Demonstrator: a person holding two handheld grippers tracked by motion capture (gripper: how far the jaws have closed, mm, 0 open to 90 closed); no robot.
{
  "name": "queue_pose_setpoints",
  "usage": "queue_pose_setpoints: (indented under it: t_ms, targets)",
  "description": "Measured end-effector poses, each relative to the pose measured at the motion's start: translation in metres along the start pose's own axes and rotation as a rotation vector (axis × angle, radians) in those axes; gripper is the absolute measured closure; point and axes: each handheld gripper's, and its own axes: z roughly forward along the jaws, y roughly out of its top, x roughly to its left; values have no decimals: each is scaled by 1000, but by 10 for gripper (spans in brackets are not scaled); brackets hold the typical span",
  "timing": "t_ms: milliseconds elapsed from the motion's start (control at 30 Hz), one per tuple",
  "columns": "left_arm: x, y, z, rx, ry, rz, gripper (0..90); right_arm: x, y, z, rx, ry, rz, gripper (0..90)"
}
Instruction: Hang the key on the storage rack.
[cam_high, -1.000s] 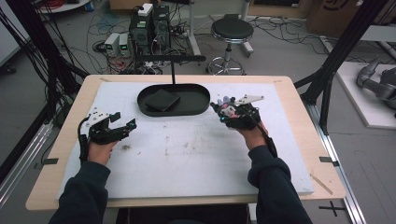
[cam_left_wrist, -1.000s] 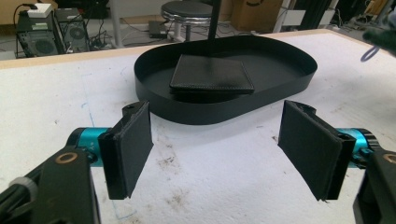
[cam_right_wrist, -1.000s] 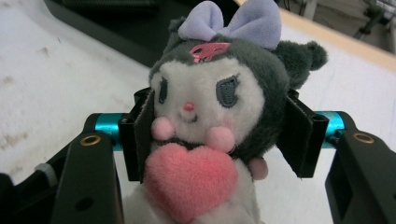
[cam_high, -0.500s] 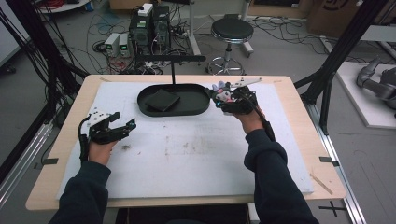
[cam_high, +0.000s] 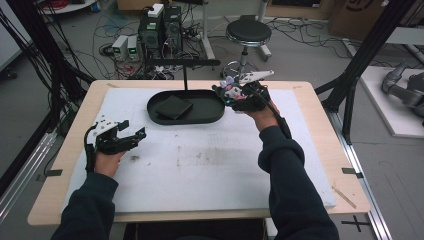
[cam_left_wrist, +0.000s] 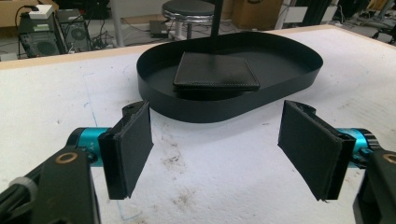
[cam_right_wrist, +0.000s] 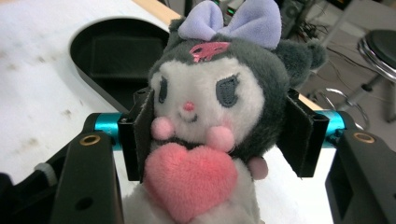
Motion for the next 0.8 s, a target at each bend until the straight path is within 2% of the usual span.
queue_pose_setpoints:
  t_ms: [133,300,667,767,800]
  targets:
    - [0,0,-1,-2,-1,-2,259,1,11,4,-3,23,12,372]
    - [2,0,0,-5,-2,-4,258,0,26,7,-22,40,1,371]
    - [5,0,-1,-10,-2,-8,259,-8,57,18,-26,42,-12,370]
    - [5,0,-1,-10,-3,-6,259,-11,67,22,-22,34,-32,370]
    - [5,0,-1,-9,-3,-7,259,-13,69,24,-20,34,-24,370]
